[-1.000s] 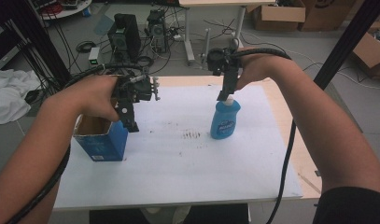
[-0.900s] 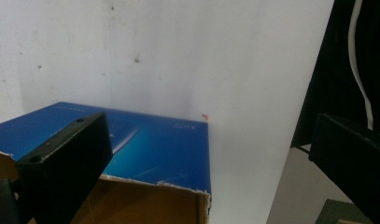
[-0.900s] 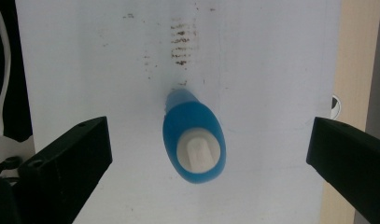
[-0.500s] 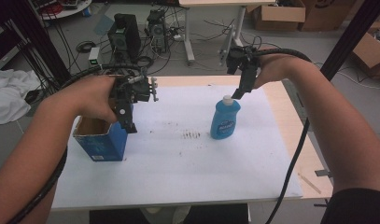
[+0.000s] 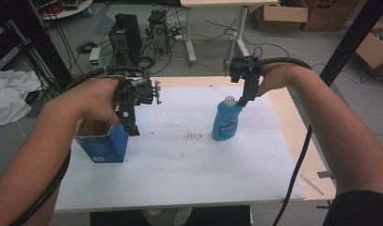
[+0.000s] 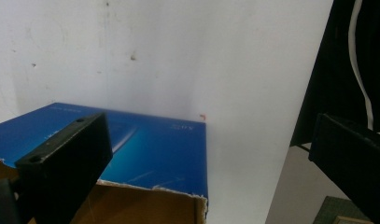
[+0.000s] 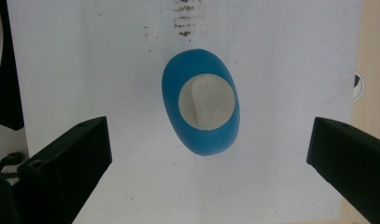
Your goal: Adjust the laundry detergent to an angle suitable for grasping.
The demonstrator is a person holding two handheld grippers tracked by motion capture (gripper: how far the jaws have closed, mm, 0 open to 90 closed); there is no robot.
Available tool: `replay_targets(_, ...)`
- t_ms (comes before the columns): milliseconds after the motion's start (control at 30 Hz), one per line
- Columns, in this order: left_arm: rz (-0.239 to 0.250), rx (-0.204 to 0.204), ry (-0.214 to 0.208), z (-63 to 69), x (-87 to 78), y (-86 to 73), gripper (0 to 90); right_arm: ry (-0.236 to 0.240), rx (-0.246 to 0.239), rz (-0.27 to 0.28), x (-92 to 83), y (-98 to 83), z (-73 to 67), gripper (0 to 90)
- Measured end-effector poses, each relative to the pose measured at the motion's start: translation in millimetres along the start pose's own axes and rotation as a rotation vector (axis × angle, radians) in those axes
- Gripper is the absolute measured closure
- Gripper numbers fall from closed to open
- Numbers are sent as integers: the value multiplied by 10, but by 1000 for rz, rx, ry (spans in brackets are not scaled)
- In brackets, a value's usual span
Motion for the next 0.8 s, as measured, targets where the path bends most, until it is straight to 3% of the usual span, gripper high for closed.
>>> replay_targets(800,-12,6,-14,-5,90,7,0,39,-83,-51,602,-27,-14,0)
Point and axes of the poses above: each handheld gripper's, and its own axes: x roughly forward along the jaws, y roughly out of its top, z roughly to its right, the point moved 4 cm from there along x, roughly forward along the jaws, and after that the axes turned 14 degrees about -x, right-handed, at the moved point
